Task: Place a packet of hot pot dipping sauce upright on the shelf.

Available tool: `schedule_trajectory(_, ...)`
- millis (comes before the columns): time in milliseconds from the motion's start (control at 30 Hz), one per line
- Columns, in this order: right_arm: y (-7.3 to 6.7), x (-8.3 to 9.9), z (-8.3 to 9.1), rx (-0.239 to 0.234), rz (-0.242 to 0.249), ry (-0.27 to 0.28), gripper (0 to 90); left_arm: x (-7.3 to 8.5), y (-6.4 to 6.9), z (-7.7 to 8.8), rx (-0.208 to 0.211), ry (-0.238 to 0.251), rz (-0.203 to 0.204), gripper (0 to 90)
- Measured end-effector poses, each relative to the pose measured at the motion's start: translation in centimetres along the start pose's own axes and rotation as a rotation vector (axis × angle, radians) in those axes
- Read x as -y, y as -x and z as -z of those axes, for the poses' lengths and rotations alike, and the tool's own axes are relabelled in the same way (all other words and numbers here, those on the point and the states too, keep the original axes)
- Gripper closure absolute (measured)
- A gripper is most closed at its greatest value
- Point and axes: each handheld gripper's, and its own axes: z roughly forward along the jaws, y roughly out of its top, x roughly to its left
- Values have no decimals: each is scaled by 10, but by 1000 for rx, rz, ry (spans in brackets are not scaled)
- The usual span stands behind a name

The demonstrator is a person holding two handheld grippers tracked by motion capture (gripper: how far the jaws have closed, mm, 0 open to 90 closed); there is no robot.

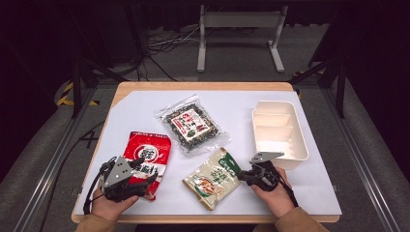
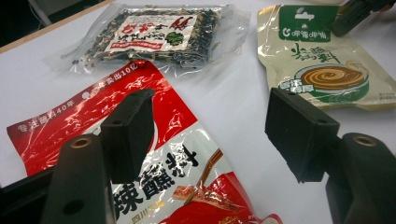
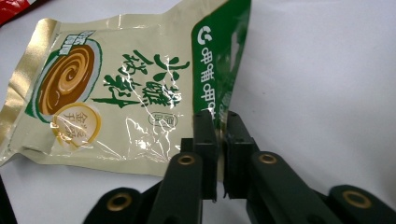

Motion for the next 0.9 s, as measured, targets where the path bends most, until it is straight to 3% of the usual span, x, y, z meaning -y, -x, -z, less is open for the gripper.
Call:
schedule_trajectory(633, -2, -7, 13, -52, 13, 49, 900, 1, -2, 1, -2, 2, 1, 337)
schedule_trajectory(900, -6, -19, 29, -100, 60, 61, 900, 1, -3, 1, -10, -1, 6, 337)
